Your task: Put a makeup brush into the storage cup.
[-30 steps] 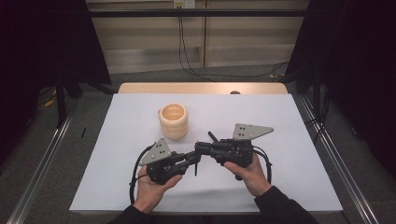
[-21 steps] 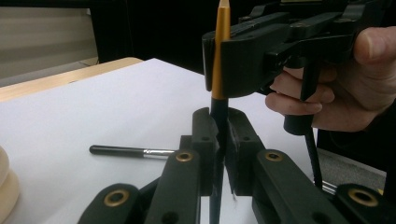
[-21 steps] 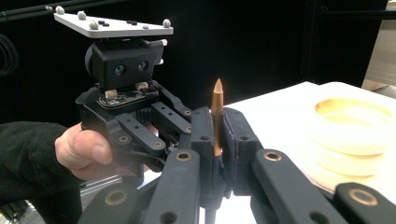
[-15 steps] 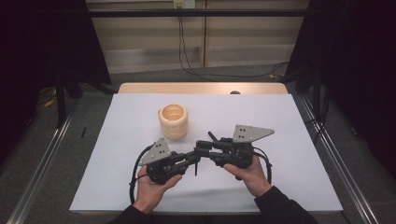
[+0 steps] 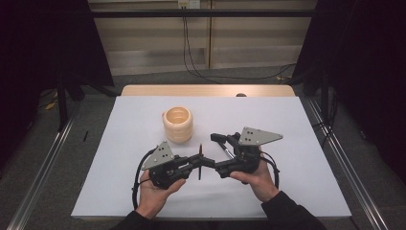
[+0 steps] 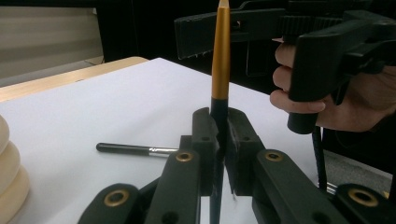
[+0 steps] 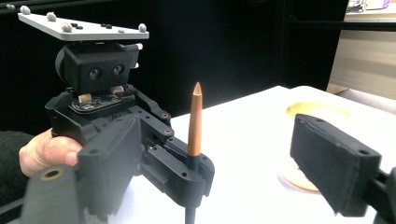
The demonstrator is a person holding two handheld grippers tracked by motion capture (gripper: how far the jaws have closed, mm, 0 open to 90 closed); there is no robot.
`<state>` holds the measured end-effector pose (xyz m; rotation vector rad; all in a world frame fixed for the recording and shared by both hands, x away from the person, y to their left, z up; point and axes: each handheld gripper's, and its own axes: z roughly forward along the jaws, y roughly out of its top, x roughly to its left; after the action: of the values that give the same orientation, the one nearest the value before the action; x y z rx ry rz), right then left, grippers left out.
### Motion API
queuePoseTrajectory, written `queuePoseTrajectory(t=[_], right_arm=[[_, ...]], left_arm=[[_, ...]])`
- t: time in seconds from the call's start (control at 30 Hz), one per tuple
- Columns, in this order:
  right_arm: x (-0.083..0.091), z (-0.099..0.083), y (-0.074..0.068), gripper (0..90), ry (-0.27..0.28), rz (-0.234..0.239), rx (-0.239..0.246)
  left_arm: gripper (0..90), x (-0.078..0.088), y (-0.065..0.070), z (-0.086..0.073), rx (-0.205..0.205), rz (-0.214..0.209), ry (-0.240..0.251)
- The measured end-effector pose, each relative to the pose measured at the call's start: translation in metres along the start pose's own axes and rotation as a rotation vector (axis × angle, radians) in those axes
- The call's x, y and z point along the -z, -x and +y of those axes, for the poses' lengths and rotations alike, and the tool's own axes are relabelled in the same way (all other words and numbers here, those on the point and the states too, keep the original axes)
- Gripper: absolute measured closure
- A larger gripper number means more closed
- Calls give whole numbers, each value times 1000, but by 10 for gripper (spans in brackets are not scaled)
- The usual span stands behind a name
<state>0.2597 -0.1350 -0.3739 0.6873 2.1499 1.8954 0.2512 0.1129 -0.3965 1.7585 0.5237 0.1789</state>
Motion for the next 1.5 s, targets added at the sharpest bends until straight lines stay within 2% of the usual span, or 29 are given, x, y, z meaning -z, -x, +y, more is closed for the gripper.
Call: queuePoseTrajectory(t=[0.1, 0.23, 0.33, 0.63, 0.7, 0.77, 1.0, 1.17, 1.23, 1.27, 1.33, 1.37, 1.47, 1.5], right_arm=[[0, 0, 0, 80, 10, -18, -3], [1, 0, 1, 2, 11, -15, -2], [2, 0, 1, 0, 2, -16, 4], [14, -5, 2, 0, -5, -65, 1], [19, -8, 4, 3, -11, -88, -2], [26, -13, 4, 3, -10, -123, 17], [51, -23, 7, 4, 2, -191, 25], [66, -31, 10, 4, -4, -230, 12], [71, -33, 11, 6, -9, -251, 4], [72, -34, 12, 3, -7, -246, -1], [76, -36, 12, 2, -9, -247, -3], [77, -37, 11, 3, -11, -252, -7], [81, -40, 10, 3, -21, -266, -5], [83, -41, 9, 3, -22, -270, -6]], left_arm=[[838, 1, -1, 0, 0, 2, 1], [838, 4, -3, 1, 0, 22, 7], [838, 6, -5, 2, -1, 28, 11], [838, 19, -17, 10, 15, 69, 31], [838, 21, -20, 12, 18, 84, 31], [838, 24, -25, 14, 12, 91, 23], [837, 28, -35, 20, 20, 137, 29], [838, 31, -41, 24, 16, 146, 33], [837, 30, -44, 25, 29, 140, 46], [838, 31, -44, 26, 31, 158, 38], [838, 32, -46, 29, 24, 162, 31], [838, 32, -46, 30, 36, 153, 42], [838, 33, -46, 36, 20, 166, 37], [838, 33, -48, 37, 16, 152, 45]])
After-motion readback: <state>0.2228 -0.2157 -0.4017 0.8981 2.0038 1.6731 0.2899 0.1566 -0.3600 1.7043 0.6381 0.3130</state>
